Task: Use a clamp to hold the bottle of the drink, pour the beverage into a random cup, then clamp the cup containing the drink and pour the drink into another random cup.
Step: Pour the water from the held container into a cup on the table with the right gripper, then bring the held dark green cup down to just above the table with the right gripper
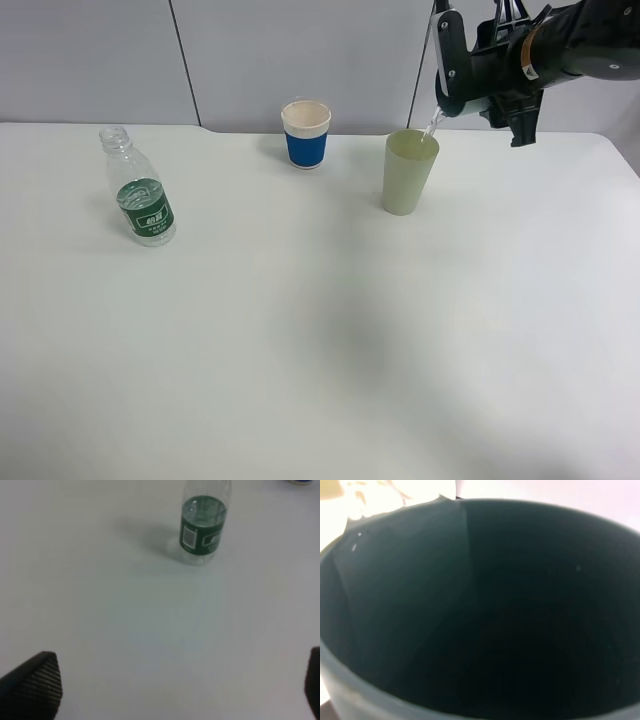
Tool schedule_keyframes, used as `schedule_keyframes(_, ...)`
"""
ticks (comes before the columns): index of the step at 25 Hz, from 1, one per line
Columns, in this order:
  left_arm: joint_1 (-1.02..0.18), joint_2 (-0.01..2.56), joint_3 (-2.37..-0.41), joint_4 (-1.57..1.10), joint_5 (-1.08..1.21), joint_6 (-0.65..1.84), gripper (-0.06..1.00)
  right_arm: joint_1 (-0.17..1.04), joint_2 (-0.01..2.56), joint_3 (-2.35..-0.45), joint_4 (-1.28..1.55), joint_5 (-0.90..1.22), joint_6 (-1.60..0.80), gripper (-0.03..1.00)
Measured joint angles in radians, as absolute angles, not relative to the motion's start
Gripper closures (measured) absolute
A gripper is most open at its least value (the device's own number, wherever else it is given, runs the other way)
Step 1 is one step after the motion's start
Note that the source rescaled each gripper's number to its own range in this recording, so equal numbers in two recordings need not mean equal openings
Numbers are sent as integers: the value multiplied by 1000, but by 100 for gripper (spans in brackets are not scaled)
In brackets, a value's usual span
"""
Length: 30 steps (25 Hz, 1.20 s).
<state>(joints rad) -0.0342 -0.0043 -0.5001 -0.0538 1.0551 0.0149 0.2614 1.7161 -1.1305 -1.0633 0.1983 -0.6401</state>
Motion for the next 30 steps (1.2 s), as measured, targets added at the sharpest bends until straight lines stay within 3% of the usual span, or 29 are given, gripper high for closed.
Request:
schedule_keyframes(19,-34,-4,-500,-54,1055,15,-2,265,1716,-1130,-1384,183,-556,96)
schedule_keyframes(23,-34,-4,-500,-54,1055,15,-2,265,1716,-1130,-1398,167,-335,96)
schedule_keyframes(30,-34,-4,-500,-54,1055,15,-2,265,1716,-1131,-1371,138,269,96)
